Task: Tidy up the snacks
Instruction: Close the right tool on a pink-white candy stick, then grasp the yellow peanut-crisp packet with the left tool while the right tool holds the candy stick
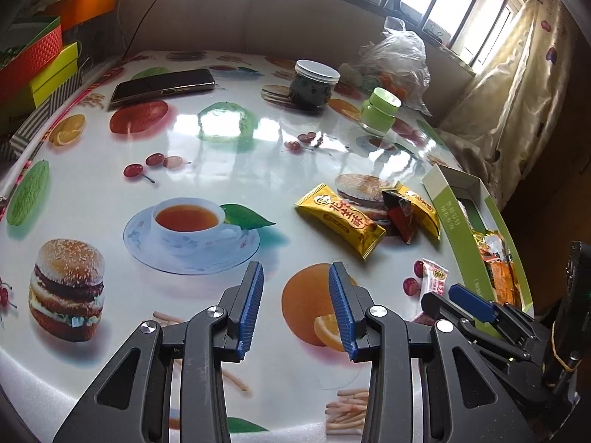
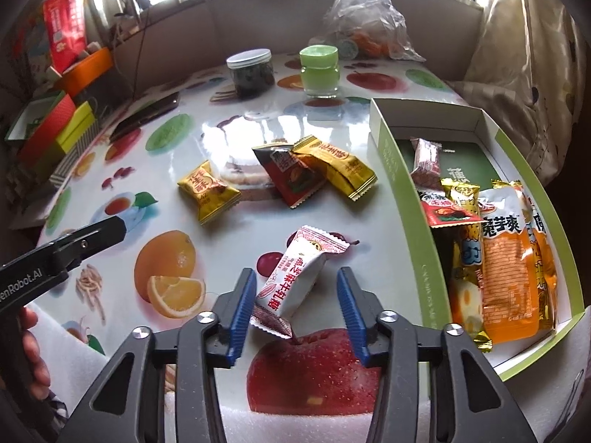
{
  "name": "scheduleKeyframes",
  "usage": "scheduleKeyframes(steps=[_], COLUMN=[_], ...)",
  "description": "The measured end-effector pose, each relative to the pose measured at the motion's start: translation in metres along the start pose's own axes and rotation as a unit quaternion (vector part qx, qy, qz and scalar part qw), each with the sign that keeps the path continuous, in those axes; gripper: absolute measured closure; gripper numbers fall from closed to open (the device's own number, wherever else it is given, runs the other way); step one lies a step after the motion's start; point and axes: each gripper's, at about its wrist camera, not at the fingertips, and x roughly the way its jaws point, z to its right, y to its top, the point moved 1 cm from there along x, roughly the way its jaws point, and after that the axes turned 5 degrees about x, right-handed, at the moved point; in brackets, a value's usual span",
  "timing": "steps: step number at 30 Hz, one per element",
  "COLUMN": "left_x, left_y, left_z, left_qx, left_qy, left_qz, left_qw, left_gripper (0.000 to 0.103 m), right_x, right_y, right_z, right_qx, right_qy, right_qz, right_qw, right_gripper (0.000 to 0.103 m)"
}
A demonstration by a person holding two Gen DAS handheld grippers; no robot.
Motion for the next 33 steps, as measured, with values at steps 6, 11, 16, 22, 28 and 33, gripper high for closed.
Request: scheduleKeyframes(steps=[6, 11, 16, 22, 28, 33], left_x=[0.002, 0.004, 0.006, 0.009, 0.014, 0.022], left_y=[0.001, 0.001, 0.002, 0.005, 0.014, 0.026], left_z=[-0.006, -0.010, -0.014, -0.023, -0.025, -0.014], left_qx=[-0.007, -0.010, -0.013, -0.030, -0.038, -0.016], left_qy=[-0.001, -0.002, -0.002, -0.008, -0.014, -0.034], left_qz=[-0.002, -0.005, -0.009, -0.013, -0.016, -0.019], left_qw=[1.0000, 0.9999, 0.9999, 0.9994, 0.9991, 0.9991], left_gripper=[0.065, 0.065, 0.065, 0.065, 0.065, 0.065], right_x=[0.005, 0.012, 0.022, 0.029, 0.029, 0.026], right_y=[0.002, 0.009, 0.021, 0.028, 0.020, 0.018], right_z=[-0.008, -0.018, -0.028, -0.041, -0.058, -0.052], right_qx=[-0.017, -0.040, -0.059, -0.082, -0.105, -0.091], right_qy=[-0.005, 0.005, 0.009, 0.030, 0.056, 0.045], right_qz=[0.006, 0.011, 0.016, 0.014, 0.007, 0.006], right_qw=[1.000, 0.999, 0.998, 0.996, 0.993, 0.995], right_gripper=[0.085, 0.085, 0.085, 0.085, 0.085, 0.085])
